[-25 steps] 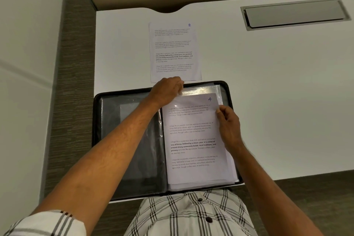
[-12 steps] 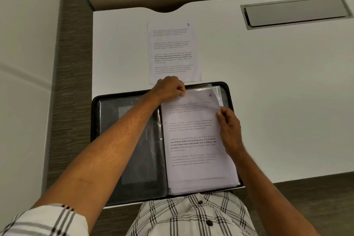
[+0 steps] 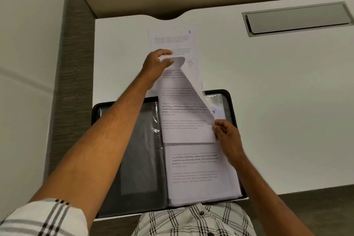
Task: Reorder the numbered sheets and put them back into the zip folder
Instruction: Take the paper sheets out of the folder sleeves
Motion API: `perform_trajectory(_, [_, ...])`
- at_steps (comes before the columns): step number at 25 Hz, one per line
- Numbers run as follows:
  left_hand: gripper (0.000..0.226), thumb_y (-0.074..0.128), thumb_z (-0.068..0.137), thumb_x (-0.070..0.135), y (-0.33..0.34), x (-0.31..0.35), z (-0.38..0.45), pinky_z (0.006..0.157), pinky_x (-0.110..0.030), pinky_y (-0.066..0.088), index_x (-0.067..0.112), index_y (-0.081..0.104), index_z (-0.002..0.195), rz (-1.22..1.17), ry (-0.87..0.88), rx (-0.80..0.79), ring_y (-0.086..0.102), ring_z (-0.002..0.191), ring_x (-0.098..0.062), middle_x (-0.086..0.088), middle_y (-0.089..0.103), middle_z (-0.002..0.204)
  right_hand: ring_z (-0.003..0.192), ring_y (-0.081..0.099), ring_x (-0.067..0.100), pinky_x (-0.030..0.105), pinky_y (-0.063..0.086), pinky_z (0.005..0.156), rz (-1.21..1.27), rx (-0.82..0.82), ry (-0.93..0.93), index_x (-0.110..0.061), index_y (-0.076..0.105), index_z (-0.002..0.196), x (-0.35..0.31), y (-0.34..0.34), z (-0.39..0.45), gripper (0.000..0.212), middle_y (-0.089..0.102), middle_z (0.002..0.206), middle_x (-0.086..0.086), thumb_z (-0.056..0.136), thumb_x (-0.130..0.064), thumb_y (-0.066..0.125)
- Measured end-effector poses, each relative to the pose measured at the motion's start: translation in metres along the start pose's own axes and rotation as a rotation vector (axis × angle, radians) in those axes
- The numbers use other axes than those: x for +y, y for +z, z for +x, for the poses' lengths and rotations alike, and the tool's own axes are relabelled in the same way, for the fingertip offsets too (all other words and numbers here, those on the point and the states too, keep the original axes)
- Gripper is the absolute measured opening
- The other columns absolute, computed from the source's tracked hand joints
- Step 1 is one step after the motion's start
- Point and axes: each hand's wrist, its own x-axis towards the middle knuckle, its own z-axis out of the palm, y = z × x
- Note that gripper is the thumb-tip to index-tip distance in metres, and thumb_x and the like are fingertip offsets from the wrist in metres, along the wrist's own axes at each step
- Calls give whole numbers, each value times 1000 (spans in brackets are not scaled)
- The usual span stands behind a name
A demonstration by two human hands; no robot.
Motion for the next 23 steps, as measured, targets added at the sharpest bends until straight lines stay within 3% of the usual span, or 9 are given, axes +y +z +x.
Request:
perform_trajectory(2, [53, 75, 93, 20, -3, -19, -6, 88, -27, 50, 19, 52, 141, -85, -176, -11, 57, 123, -19, -1, 52, 137, 85, 66, 13, 30, 55, 76, 13, 1, 4, -19, 71, 104, 0, -1, -1, 12, 74, 101, 3, 104, -13, 61])
perform_trajectory(4, [68, 79, 90, 23, -9, -41, -13, 85, -32, 55, 18, 43, 148, -147, -355, -47, 60, 121, -24, -5, 55, 137, 86, 67, 14, 27, 55, 75, 16, -3, 10, -16, 71, 105, 1, -2, -1, 10, 74, 102, 4, 104, -13, 61])
perform_trajectory(5, [65, 79, 89, 22, -13, -51, -16, 91, -37, 56, 15, 46, 145, -208, -420, -79, 63, 120, -26, -7, 61, 134, 87, 67, 15, 27, 55, 75, 14, -6, 15, -16, 70, 105, 1, -3, 0, 10, 74, 103, 4, 104, -13, 60])
perform_trajectory(7, [37, 76, 91, 16, -20, -63, -25, 101, -42, 54, 8, 64, 125, -298, -476, -181, 66, 114, -28, -9, 73, 118, 90, 69, 18, 31, 58, 78, 17, -10, 21, -16, 70, 105, 1, -3, 0, 11, 75, 104, 3, 105, -13, 60])
perform_trajectory(9, [15, 73, 92, 11, -23, -67, -34, 98, -39, 56, 8, 72, 107, -297, -475, -237, 69, 105, -25, -8, 76, 107, 93, 71, 19, 35, 60, 82, 23, -10, 26, -17, 71, 106, 1, -4, -1, 12, 76, 105, 2, 105, -13, 59])
perform_trajectory(11, [15, 74, 91, 10, -22, -63, -35, 83, -32, 62, 8, 73, 105, -253, -427, -214, 71, 94, -20, -5, 78, 100, 98, 73, 20, 36, 61, 86, 33, -18, 28, -18, 71, 111, -1, -3, -2, 14, 76, 109, 0, 106, -14, 59])
perform_trajectory(13, [17, 73, 92, 12, -20, -55, -27, 70, -27, 61, 8, 73, 108, -248, -376, -128, 73, 85, -15, -4, 78, 97, 99, 74, 19, 35, 61, 88, 44, -23, 33, -19, 71, 115, -4, -3, -4, 17, 78, 109, -2, 106, -14, 59])
perform_trajectory(17, [13, 71, 96, 17, -17, -40, 7, 59, -28, 58, 10, 73, 107, -272, -286, 83, 72, 78, -14, -4, 77, 98, 93, 75, 19, 36, 61, 89, 70, -13, 60, -20, 70, 120, -7, -3, -4, 18, 79, 100, 2, 105, -15, 61])
perform_trajectory(23, [26, 75, 88, 24, -22, -48, 68, 74, -48, 61, -2, 73, 89, -127, -232, 296, 74, 83, -28, -8, 78, 90, 90, 76, 20, 39, 62, 89, 84, -23, 106, -21, 69, 119, -7, -4, -3, 18, 79, 98, 1, 105, -15, 61])
